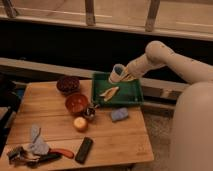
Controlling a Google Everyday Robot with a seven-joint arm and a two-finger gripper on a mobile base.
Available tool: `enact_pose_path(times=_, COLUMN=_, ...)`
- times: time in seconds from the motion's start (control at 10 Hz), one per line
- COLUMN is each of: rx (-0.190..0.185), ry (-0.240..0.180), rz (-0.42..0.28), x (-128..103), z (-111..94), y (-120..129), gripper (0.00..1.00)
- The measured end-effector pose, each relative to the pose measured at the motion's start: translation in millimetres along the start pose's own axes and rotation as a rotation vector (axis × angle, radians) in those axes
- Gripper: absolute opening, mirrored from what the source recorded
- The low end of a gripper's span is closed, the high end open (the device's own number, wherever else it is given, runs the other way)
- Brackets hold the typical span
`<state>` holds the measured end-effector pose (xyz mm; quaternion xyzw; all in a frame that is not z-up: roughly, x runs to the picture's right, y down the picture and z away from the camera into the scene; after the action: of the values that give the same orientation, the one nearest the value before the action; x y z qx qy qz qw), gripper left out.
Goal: Stack cups into tray
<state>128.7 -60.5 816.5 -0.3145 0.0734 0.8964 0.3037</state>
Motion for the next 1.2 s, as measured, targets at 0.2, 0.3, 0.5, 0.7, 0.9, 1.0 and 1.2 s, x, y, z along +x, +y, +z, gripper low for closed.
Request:
enact_pose_path(times=0.2, rx=0.077, ry=-0.03, rz=0.0, x=-3.6, z=2.5, y=-4.4, gripper=0.0)
enact_pose_path(times=0.3, rx=0.127, ry=-0.057, rz=-0.001, x=-5.0, z=1.7, y=-4.5, gripper=0.0)
enact_pose_path(times=0.5, rx=0.295, ry=-0.157, rz=0.004, x=-8.9, z=3.4, y=-8.9, gripper=0.0)
enact_pose_path(times=0.7, rx=0.359, ry=-0.21, rz=0.038, x=-19.6, z=0.4, y=-31.1, gripper=0.0)
enact_pose_path(times=0.9, rx=0.36, ry=-0.211, rz=0.04, x=-19.0, z=2.0, y=-30.5, gripper=0.0)
enact_pose_path(times=1.0, rx=0.361, ry=-0.211, rz=0.041, x=-19.3, z=2.0, y=-31.2, gripper=0.0)
enact_pose_path(times=1.2, rx=0.36, ry=-0.212, rz=0.047, x=-20.3, z=1.5, y=-31.8, gripper=0.0)
